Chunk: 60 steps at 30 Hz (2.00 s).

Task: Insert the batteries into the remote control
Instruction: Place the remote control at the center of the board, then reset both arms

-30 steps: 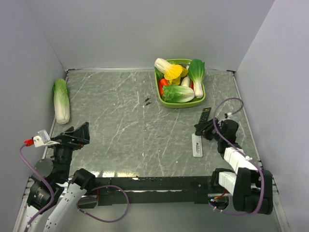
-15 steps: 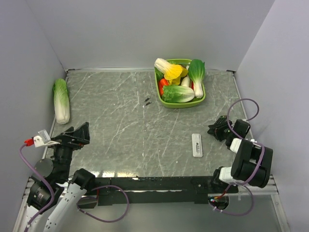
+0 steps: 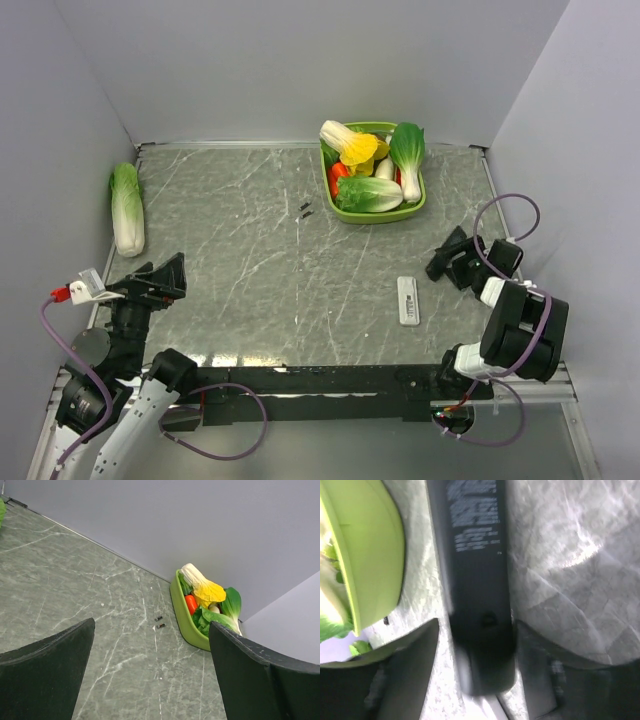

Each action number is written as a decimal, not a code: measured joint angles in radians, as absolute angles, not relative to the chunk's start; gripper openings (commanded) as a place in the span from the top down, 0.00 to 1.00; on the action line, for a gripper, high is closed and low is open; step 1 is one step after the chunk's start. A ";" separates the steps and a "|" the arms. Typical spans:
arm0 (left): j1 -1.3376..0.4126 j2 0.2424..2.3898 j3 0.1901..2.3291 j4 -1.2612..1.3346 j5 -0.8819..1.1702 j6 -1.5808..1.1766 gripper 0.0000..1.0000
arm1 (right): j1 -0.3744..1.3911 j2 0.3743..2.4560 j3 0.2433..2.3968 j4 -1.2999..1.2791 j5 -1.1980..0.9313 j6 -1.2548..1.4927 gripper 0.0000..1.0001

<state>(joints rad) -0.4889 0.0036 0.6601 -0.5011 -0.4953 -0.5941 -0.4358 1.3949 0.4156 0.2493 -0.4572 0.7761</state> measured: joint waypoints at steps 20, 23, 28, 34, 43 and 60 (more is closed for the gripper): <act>-0.489 0.004 0.660 -0.503 -0.515 -0.595 0.01 | -0.454 0.873 0.427 -0.207 -0.068 0.735 0.00; -0.489 0.004 0.661 -0.507 -0.522 -0.595 0.01 | -0.455 0.762 0.455 -0.265 -0.049 0.734 0.00; -0.489 0.004 0.660 -0.513 -0.530 -0.595 0.01 | -0.456 0.699 0.578 -0.334 -0.078 0.688 0.00; -0.489 0.004 0.660 -0.523 -0.550 -0.598 0.03 | -0.454 0.688 0.615 -0.321 -0.237 0.702 0.00; -0.489 0.004 0.661 -0.544 -0.583 -0.615 0.03 | -0.451 0.689 0.728 -0.384 -0.479 0.715 0.00; -0.488 0.004 0.661 -0.559 -0.601 -0.622 0.03 | -0.176 0.588 1.042 -0.659 -0.307 0.427 0.00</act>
